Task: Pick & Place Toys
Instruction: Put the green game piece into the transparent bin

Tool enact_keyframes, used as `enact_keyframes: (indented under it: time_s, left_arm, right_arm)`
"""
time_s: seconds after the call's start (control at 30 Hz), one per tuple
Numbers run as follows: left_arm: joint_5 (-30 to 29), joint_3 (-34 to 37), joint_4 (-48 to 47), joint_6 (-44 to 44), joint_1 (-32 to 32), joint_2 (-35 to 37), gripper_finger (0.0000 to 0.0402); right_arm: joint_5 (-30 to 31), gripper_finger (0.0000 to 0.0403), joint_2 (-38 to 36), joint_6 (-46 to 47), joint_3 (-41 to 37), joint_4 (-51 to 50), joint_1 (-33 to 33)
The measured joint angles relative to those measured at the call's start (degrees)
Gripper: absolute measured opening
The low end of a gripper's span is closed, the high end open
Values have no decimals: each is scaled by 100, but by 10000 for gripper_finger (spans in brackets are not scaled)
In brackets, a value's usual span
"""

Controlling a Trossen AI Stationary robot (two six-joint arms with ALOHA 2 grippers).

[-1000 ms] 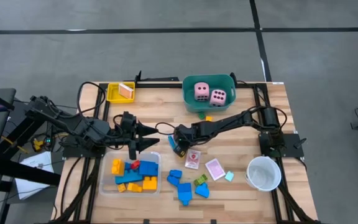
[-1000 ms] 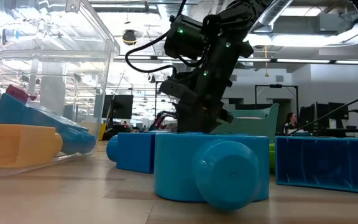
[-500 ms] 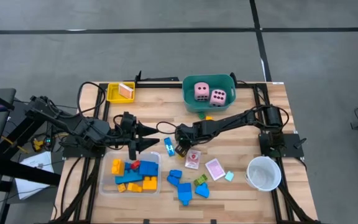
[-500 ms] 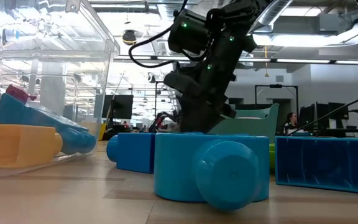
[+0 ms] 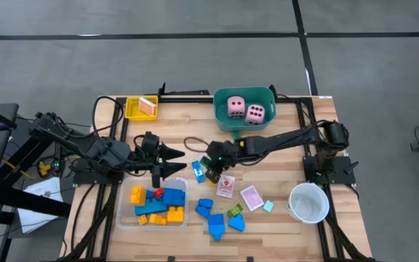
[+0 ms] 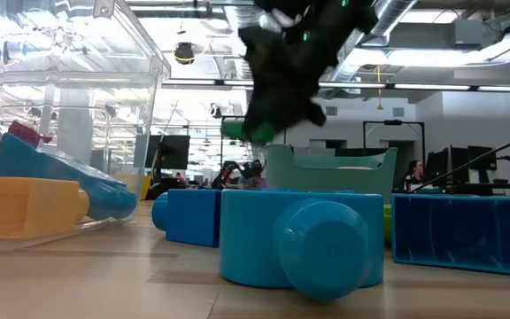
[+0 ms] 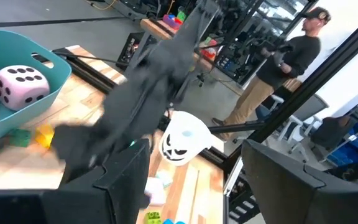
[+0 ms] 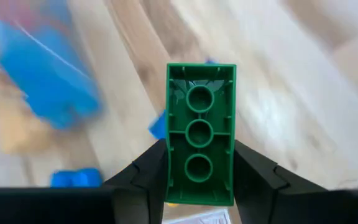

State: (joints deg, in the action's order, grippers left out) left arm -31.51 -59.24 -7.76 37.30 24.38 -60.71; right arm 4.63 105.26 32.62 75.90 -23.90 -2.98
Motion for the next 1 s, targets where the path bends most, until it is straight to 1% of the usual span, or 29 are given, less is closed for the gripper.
enact_keyframes:
  time_s: [0.13,0.3,0.4,0.53,0.6,0.67,0.83,0.9,1.0]
  left_arm:
    - [-124,0,-113,-60,0,-15,250]
    - [-306,2,-150,-583,-2,-124,251]
    - [-313,2,-131,-909,-1,-265,262]
    - [-315,4,-98,-1037,-82,-527,289]
    - [-315,4,-68,-1148,-147,-646,305]
    - [-351,4,155,-1367,-208,-776,321]
    - [-677,-2,851,-2121,-233,-965,358]
    - [-740,-2,858,-2223,-254,-965,367]
    - [-645,-2,835,-2205,-329,-968,376]
  right_arm:
    - [39,133,-494,-187,2,248,4]
    - [-75,133,-1060,-735,11,579,0]
    - [-344,133,-1299,-991,11,780,2]
    - [-818,133,-1553,-1243,11,1152,-1]
    - [-978,133,-1621,-1282,11,1276,-7]
    - [-1102,133,-1651,-1316,11,1340,-7]
    - [-1390,133,-1640,-1334,11,1376,-7]
    - [-1425,133,-1592,-1367,11,1410,-52]
    - [-1533,133,-1595,-1538,9,1495,-130]
